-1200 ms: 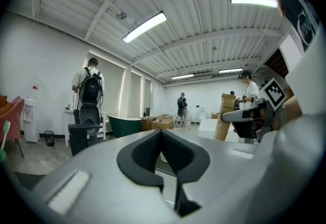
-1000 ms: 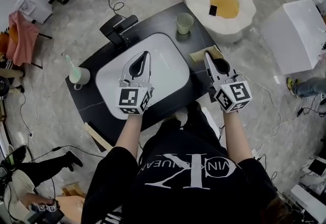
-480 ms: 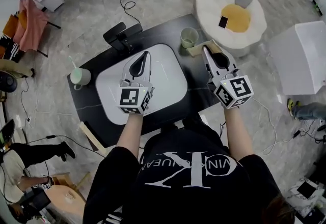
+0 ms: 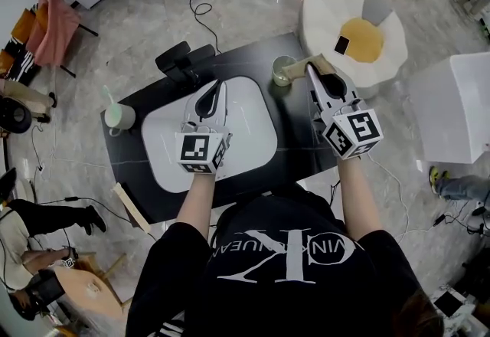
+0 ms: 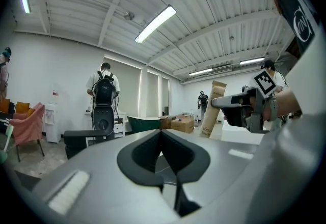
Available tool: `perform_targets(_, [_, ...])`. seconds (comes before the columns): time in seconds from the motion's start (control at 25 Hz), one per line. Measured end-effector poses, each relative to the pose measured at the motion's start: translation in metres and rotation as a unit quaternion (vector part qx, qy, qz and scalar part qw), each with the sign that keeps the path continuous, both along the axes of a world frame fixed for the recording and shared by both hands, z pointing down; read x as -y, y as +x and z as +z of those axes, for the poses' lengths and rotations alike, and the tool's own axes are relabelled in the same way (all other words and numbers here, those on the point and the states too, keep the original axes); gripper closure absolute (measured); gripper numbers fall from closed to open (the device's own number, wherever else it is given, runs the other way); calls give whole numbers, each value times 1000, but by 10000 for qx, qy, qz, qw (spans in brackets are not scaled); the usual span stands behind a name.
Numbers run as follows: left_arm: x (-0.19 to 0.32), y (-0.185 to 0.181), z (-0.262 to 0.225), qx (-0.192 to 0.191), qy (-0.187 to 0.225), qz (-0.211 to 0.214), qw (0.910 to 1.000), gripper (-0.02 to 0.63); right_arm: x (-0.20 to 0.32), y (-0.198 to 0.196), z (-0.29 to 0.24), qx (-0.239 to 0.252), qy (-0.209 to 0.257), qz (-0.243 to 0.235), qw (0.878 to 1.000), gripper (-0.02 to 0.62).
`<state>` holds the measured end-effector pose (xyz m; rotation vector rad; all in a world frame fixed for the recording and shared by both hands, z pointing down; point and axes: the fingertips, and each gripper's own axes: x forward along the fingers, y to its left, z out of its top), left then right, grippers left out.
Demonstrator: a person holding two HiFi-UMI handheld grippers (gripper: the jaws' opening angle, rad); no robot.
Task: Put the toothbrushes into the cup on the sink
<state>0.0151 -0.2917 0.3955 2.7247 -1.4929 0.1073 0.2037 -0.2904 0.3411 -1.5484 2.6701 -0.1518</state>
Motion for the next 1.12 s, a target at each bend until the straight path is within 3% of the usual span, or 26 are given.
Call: perform_targets(1.12, [12, -15, 34, 313, -290, -586, 9974, 597, 59, -7, 93, -197, -836, -469, 9952, 532])
